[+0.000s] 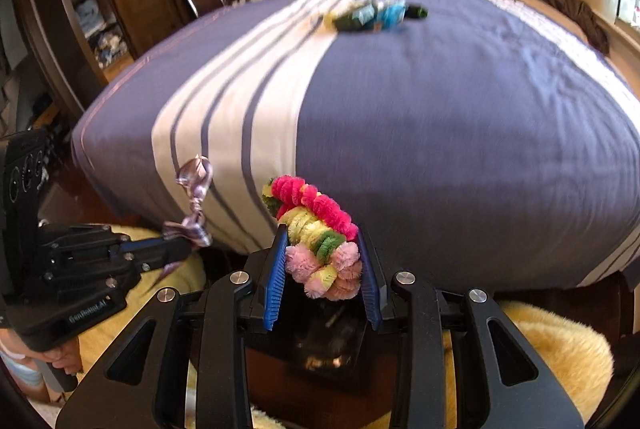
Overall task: Collect trash
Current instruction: 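Lower the ribbon into the bin with the left tool while the right tool drops the coil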
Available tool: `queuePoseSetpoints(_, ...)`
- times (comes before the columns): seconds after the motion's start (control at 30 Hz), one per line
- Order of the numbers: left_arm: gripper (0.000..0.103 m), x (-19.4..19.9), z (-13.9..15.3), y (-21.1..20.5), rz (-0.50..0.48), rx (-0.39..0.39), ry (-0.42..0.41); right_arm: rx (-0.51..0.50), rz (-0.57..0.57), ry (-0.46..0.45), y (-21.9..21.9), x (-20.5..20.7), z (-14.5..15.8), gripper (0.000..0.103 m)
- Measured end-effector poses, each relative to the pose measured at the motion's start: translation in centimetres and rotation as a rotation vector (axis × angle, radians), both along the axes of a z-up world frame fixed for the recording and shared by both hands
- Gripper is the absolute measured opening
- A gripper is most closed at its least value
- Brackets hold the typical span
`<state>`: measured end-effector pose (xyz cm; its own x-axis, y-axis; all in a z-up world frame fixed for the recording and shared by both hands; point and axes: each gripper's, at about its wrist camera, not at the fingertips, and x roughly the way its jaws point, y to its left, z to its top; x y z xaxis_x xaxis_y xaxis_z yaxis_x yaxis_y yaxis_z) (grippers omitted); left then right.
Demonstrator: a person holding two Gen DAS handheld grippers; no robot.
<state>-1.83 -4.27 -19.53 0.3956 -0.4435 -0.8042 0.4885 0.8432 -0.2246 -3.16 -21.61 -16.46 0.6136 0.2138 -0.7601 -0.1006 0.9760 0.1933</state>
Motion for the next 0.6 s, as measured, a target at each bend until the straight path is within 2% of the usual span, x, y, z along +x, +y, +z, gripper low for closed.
queuePoseSetpoints(0.37, 0.0, 1.5, -8.5, -0.8, -0.022, 0.08, 0.212, 0.038, 0.005, 0.253, 1.0, 0.9, -8.4, 0.034)
queuePoseSetpoints(0.6, 0.0, 1.9, -11.1, -1.4, -0.041, 0.096, 0.286, 0.03, -0.002, 0.352, 1.5, 1.5, -11.9, 0.036)
